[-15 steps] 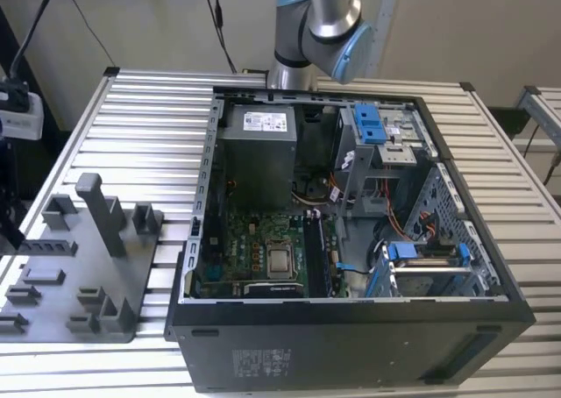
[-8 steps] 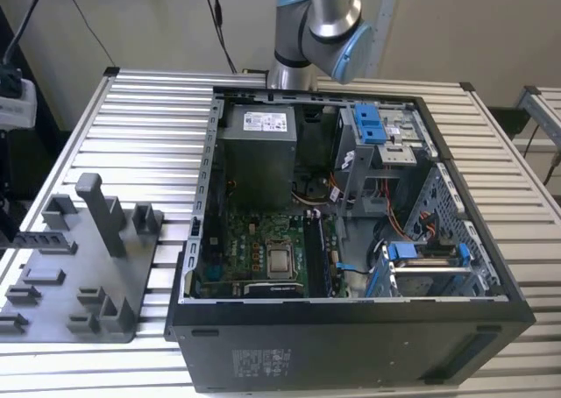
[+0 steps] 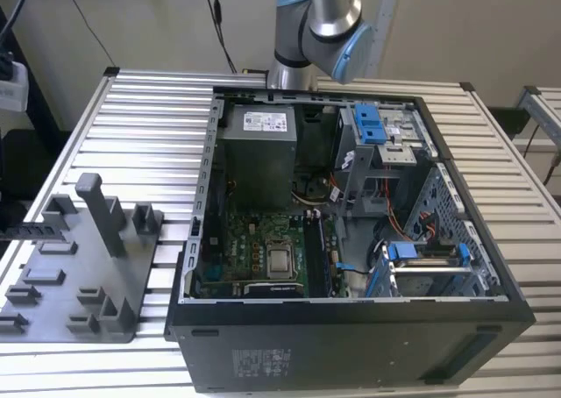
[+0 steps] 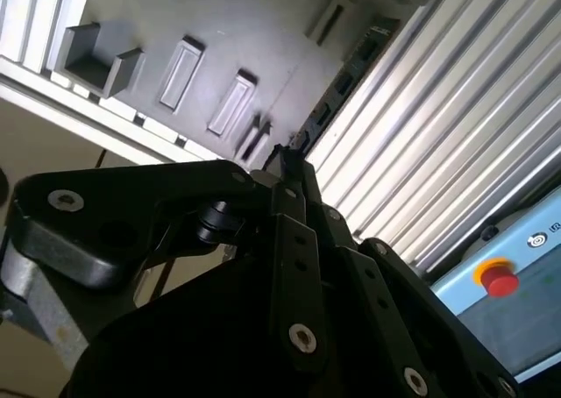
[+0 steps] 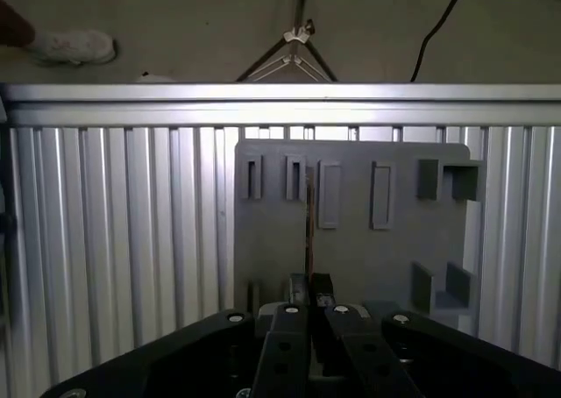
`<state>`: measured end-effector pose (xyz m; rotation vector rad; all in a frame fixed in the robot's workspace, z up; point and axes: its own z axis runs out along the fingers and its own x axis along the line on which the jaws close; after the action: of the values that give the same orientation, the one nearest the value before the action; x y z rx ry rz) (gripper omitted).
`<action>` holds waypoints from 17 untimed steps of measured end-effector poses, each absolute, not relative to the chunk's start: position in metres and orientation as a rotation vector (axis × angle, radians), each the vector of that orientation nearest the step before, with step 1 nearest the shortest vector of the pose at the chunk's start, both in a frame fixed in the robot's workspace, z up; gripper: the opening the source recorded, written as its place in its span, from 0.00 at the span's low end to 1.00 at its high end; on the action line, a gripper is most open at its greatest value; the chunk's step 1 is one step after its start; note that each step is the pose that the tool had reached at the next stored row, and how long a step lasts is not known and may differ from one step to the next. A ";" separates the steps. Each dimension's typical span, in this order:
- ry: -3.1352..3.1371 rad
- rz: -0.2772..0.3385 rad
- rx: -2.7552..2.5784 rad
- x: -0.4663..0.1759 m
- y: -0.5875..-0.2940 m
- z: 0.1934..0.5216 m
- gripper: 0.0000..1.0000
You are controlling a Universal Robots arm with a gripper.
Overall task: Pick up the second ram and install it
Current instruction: 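Pick up the second ram and move it above second insertion slot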
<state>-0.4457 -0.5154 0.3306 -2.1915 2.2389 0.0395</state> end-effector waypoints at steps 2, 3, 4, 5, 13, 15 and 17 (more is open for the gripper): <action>2.239 0.039 -2.192 -0.446 -0.515 0.333 0.14; 2.239 0.039 -2.191 -0.446 -0.515 0.334 0.14; 2.239 0.040 -2.191 -0.446 -0.515 0.335 0.14; 2.239 0.040 -2.192 -0.446 -0.515 0.336 0.13; 2.239 0.040 -2.191 -0.446 -0.515 0.356 0.13; 2.239 0.040 -2.191 -0.446 -0.515 0.364 0.13; 2.239 0.040 -2.191 -0.446 -0.515 0.372 0.13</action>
<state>-0.4458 -0.5154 0.3719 -2.1914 2.2389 0.0395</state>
